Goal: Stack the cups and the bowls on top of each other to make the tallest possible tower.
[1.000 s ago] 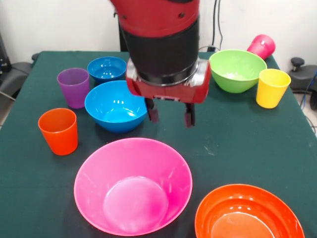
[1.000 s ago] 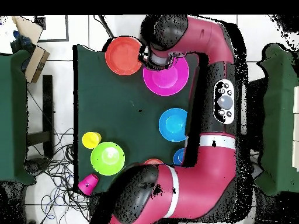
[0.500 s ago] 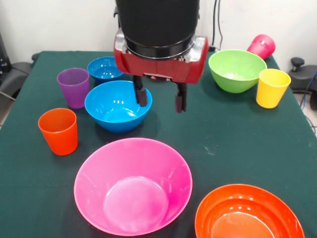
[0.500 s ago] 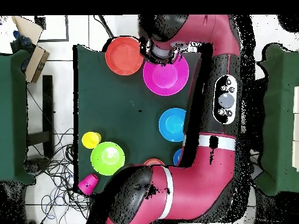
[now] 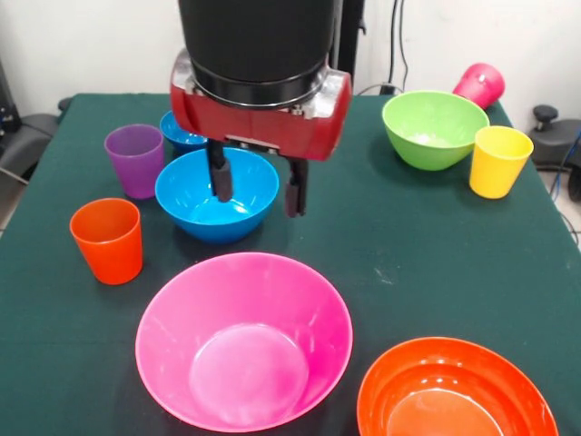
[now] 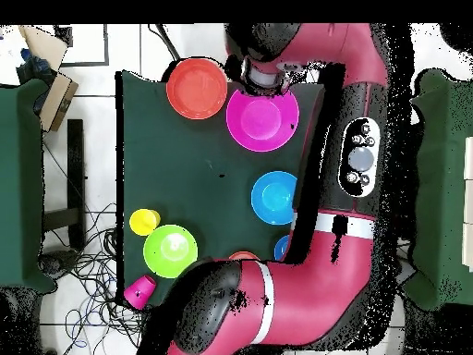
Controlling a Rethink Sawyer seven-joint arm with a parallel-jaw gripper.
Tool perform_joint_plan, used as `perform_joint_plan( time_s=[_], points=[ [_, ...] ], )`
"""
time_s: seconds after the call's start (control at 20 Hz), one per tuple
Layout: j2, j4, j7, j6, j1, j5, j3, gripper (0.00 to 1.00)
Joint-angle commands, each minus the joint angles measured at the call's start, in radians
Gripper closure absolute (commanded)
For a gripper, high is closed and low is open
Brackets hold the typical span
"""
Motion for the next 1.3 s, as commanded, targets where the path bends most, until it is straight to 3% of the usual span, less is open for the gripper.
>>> perform_joint_plan(
  time_s=[0.05,1.3],
  points=[
    [0.056,-0.038,-0.29,0.105,0.012,-0.101,0.032,0.0],
    [0.061,-0.034,-0.318,0.06,0.011,-0.106,0.024,0.0]
  ],
)
